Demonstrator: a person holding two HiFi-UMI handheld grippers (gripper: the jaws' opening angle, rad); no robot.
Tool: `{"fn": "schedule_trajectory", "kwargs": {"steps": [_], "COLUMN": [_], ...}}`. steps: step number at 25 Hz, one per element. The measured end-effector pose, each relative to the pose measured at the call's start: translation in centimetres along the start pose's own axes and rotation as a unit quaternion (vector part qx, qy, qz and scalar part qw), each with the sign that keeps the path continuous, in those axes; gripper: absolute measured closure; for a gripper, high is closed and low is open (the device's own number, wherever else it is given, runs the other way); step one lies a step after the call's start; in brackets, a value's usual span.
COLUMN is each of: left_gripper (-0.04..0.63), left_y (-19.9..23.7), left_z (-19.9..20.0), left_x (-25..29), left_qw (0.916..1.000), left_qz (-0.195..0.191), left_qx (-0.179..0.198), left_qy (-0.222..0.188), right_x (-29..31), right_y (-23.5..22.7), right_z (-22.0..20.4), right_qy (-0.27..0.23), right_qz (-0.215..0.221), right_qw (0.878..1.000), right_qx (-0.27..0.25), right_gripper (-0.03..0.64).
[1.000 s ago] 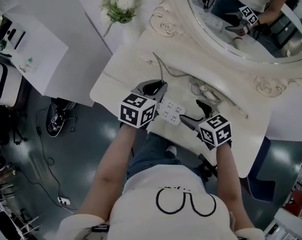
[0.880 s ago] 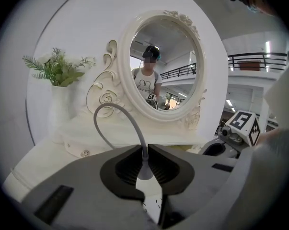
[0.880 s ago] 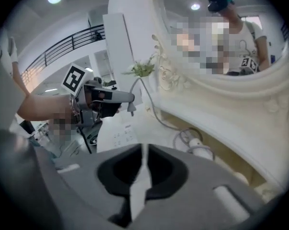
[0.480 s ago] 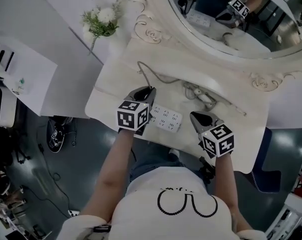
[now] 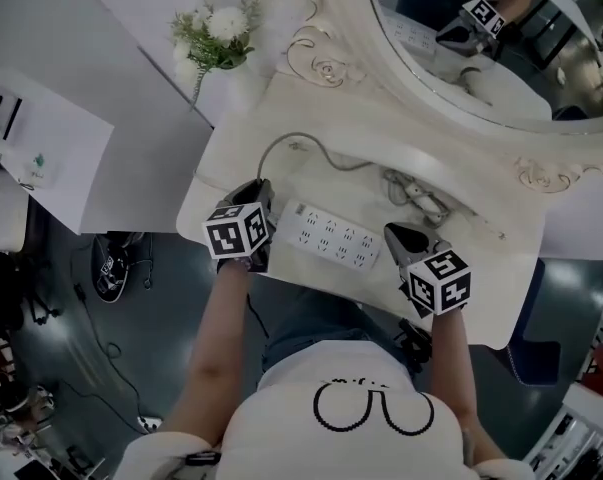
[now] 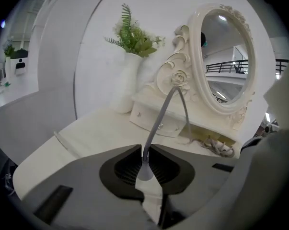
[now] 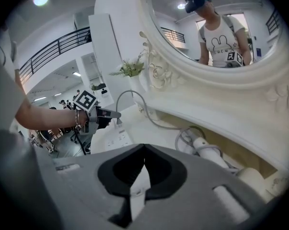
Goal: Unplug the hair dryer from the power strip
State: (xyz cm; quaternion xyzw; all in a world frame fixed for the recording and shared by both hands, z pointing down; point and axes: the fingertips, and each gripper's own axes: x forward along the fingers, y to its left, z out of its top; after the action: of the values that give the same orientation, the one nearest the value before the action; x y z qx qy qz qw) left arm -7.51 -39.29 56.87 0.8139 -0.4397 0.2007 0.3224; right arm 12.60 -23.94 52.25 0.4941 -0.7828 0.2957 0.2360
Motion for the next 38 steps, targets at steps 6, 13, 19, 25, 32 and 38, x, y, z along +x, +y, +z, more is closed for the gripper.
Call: {"fn": "schedule_trajectory", "kwargs": {"steps": [6, 13, 19, 25, 32, 38], "left_gripper": [0.428, 0.31, 0.31, 0.309, 0.31, 0.31], "left_y": [3.9, 3.1, -0.2, -2.7, -4.3, -6.5], "left_z": [0.4, 0.6, -0.3, -3.2, -5.8, -3.5], "left_x": [0.1, -1.9, -4.8, -8.3, -11.9, -15.5], "left_qw": [0.9988, 0.9991, 0.9977, 0.9963, 0.9949, 0.9856], "left_qz": [0.046, 0.022, -0.004, -0.014, -0.016, -0.039], "left_qx": [-0.011, 0.02, 0.056, 0.077, 0.092, 0.119], "left_qy": [-0.013, -0.03, -0.039, -0.035, -0.039, -0.114], "right_x": [1.8, 0.3, -3.3, -6.8, -9.8, -12.1], "right_y": [1.0, 0.5, 0.5, 2.3, 4.2, 5.6], "right_z": [0.7, 2.3, 3.3, 1.9, 0.2, 0.3], "right_qy": [-0.008, -0.065, -0.134, -0.162, -0.195, -0.235], "right_qz": [-0.007, -0.047, -0.088, -0.092, -0.099, -0.113], "right_qw": [1.0, 0.997, 0.987, 0.982, 0.976, 0.965], "right_qx": [0.001, 0.014, 0.012, 0.009, 0.014, 0.014], "right_gripper": [0.618, 0.618, 0.62, 0.62, 0.62, 0.62]}}
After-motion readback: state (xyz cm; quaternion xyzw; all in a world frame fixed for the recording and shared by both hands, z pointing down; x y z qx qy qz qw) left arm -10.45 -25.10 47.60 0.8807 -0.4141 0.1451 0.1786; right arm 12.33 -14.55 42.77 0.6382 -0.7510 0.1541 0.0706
